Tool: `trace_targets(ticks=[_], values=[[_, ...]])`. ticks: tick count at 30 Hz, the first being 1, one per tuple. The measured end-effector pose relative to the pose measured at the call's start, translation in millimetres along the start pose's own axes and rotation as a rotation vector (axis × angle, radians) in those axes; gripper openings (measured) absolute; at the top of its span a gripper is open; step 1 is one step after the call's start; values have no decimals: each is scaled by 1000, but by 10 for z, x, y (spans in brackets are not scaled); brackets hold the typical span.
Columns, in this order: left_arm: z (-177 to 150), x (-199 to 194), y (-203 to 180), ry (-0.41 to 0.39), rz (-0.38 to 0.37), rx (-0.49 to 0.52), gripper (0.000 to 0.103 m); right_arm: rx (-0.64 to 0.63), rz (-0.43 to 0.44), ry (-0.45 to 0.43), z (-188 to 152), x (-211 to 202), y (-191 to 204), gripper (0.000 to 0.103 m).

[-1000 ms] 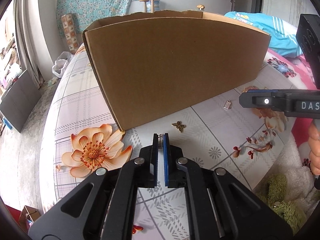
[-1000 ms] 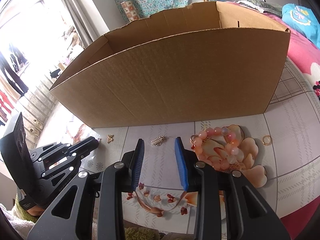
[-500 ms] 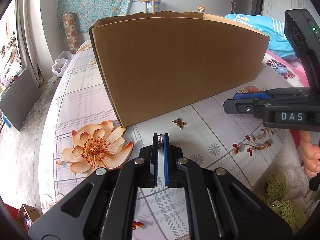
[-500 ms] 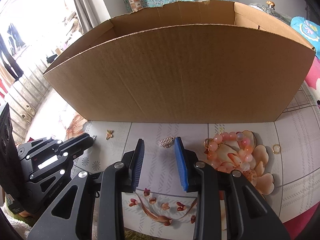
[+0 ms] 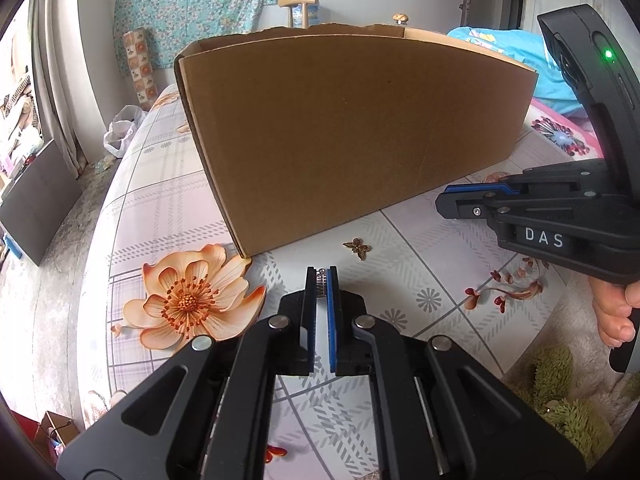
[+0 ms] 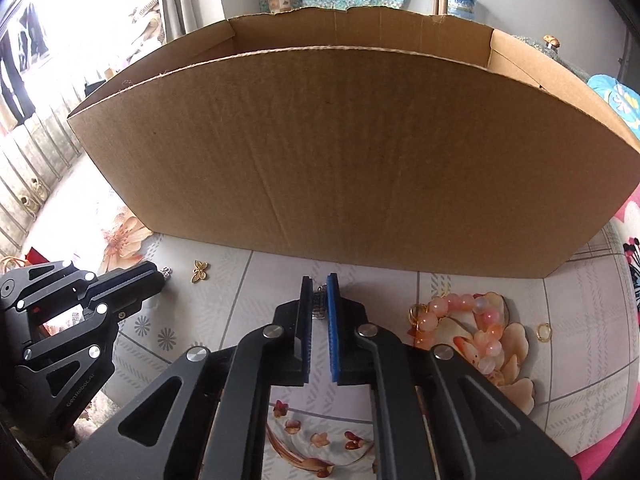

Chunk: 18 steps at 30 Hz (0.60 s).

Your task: Organize jewelry

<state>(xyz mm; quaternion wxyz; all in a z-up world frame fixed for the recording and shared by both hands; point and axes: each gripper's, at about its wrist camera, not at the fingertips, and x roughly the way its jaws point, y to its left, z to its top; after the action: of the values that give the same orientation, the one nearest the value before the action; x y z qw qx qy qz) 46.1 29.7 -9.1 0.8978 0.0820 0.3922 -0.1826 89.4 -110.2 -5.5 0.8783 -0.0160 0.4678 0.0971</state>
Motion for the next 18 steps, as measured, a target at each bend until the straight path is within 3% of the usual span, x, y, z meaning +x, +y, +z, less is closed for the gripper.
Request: trace_targets(ticks=[18], values=[[87,-157,74,-23,-18,-25,4,86,132,-79,-61,-386,-201,3]])
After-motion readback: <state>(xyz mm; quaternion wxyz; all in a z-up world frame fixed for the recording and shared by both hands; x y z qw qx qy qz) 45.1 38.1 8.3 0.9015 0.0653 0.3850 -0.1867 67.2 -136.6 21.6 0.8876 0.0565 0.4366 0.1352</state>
